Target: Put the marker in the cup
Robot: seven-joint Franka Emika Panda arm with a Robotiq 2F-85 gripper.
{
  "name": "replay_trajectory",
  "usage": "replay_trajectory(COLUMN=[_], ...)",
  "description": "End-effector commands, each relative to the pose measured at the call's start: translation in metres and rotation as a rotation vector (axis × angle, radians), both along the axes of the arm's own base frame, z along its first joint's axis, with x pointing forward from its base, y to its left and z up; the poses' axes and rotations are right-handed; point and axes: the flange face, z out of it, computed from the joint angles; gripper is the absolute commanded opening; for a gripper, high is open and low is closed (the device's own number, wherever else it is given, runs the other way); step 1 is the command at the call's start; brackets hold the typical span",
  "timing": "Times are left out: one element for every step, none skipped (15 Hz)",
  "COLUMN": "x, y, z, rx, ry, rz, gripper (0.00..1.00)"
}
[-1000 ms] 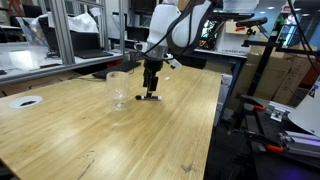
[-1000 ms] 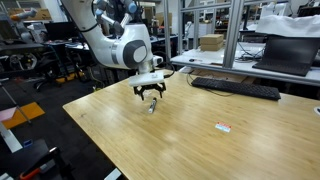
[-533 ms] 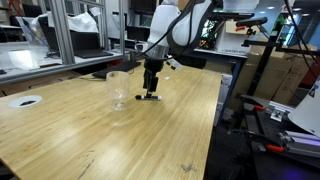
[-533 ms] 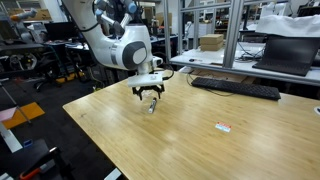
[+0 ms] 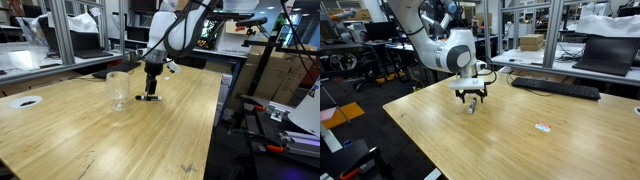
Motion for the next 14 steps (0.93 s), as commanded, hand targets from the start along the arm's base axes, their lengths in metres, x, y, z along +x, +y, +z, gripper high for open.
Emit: replay_trajectory(x=[0.0069,0.0118,0.0115,0.0107,0.0108,0.0108,0.0108,0.0108,0.0108,0.0108,0.0098,0.0092,0.0087,0.0085], y=[-0.0002,0.0004,0.0008,0.0009,0.0009,0.0009,0.0009,0.0009,0.0009,0.0009,-0.0009,-0.0009,-0.0007,-0.0001], z=[-0.0134,-0.0176,-0.0171,-0.0177,-0.0175,-0.0174,-0.0174,-0.0175,-0.0174,-0.0174,-0.0176,-0.0180,-0.0179,-0.0173], rx=[-0.001,0.001,0.001,0.001,0.001,0.001,0.001,0.001,0.001,0.001,0.004,0.013,0.021,0.027], ry=[0.016,0.017,0.016,0.018,0.017,0.017,0.017,0.017,0.017,0.017,0.019,0.017,0.017,0.018], rz=[-0.002,-0.005,-0.004,-0.004,-0.004,-0.004,-0.004,-0.004,-0.004,-0.004,-0.005,-0.004,-0.018,-0.029], gripper=[1.00,1.00,1.00,1.00,1.00,1.00,1.00,1.00,1.00,1.00,1.00,1.00,1.00,1.00])
